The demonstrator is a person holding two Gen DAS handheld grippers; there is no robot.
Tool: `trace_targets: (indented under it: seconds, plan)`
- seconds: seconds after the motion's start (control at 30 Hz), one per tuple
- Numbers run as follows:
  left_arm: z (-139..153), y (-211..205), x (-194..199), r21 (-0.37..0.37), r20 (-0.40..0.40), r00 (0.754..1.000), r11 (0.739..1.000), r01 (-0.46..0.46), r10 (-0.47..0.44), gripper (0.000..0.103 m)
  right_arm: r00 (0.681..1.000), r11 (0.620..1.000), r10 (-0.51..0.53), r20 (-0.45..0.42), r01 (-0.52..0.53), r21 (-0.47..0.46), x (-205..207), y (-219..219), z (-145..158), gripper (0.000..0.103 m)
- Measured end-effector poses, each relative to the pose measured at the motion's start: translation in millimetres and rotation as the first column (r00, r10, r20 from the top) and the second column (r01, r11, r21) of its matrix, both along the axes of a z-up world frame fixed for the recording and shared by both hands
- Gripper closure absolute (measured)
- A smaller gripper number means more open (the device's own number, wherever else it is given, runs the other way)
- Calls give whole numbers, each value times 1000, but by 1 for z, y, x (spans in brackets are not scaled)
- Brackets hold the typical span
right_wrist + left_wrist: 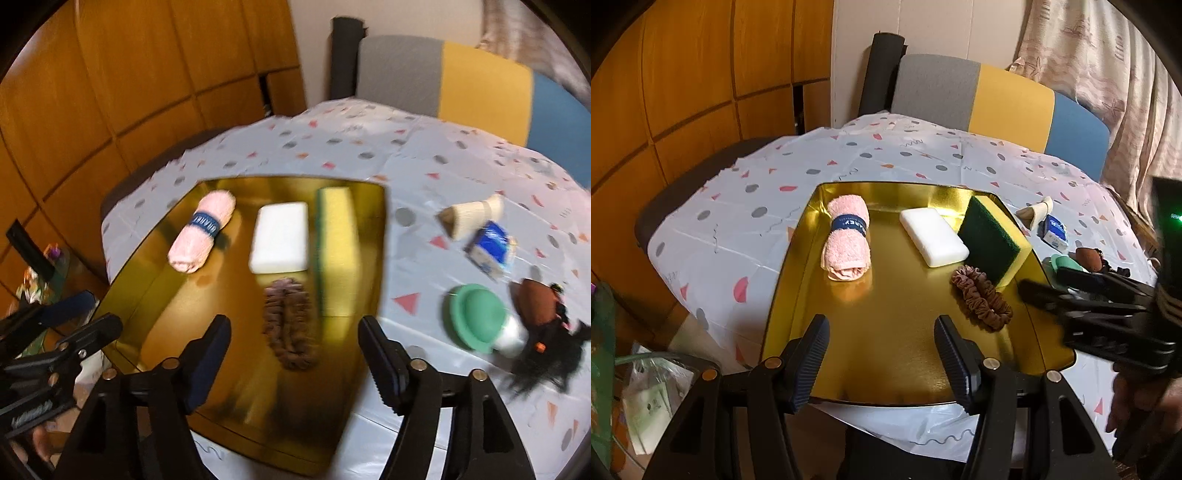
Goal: Organize soft objects
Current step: 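Carry the brown scrunchie into the gold tray and open the right tool, then move the left tool to the green-and-white bottle while the right tool approaches the black beaded hair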
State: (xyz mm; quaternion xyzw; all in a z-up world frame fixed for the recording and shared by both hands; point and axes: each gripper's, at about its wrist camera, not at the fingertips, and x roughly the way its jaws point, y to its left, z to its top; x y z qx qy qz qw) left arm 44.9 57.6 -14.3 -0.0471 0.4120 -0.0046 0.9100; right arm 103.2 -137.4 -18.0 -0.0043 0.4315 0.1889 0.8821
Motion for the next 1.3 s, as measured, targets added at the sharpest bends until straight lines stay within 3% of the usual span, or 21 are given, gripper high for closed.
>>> trace_targets:
  seconds: [0.2, 0.3, 0.5, 0.67, 0.8, 0.97, 1.07, 1.2, 1.3]
  plan:
    - [5, -4, 2, -56, 4, 1000, 998, 21, -20, 43, 992, 992, -121, 21, 120, 28, -10, -65, 11, 29]
    - [10, -12, 4, -45, 10, 999, 998, 48, -48, 44, 979, 980, -201, 27, 201, 13, -14, -106, 13, 27]
    - [28, -44, 8, -22, 42, 988, 989, 148, -147, 44, 937, 937, -348, 16, 348, -37, -18, -186, 9, 25]
    - [43, -87, 16, 13, 63, 961, 963, 271, -271, 44, 895, 893, -445, 33, 446, -58, -25, -246, 7, 24]
    - [45, -130, 26, 54, 54, 926, 927, 371, -373, 43, 857, 856, -515, 22, 516, -31, -31, -292, -6, 22]
    - [32, -191, 45, 157, -25, 861, 849, 505, -508, 43, 798, 798, -601, -39, 602, 22, -37, -320, -18, 22]
    - [20, -222, 61, 210, -79, 819, 793, 571, -569, 43, 797, 794, -603, -35, 604, 71, -38, -323, -14, 22]
    - [1, -247, 83, 257, -163, 782, 739, 623, -602, 43, 801, 796, -597, -40, 598, 94, -38, -323, -12, 21]
    - [-12, -265, 98, 303, -223, 752, 690, 658, -620, 34, 793, 787, -607, -43, 608, 107, -38, -326, -11, 21]
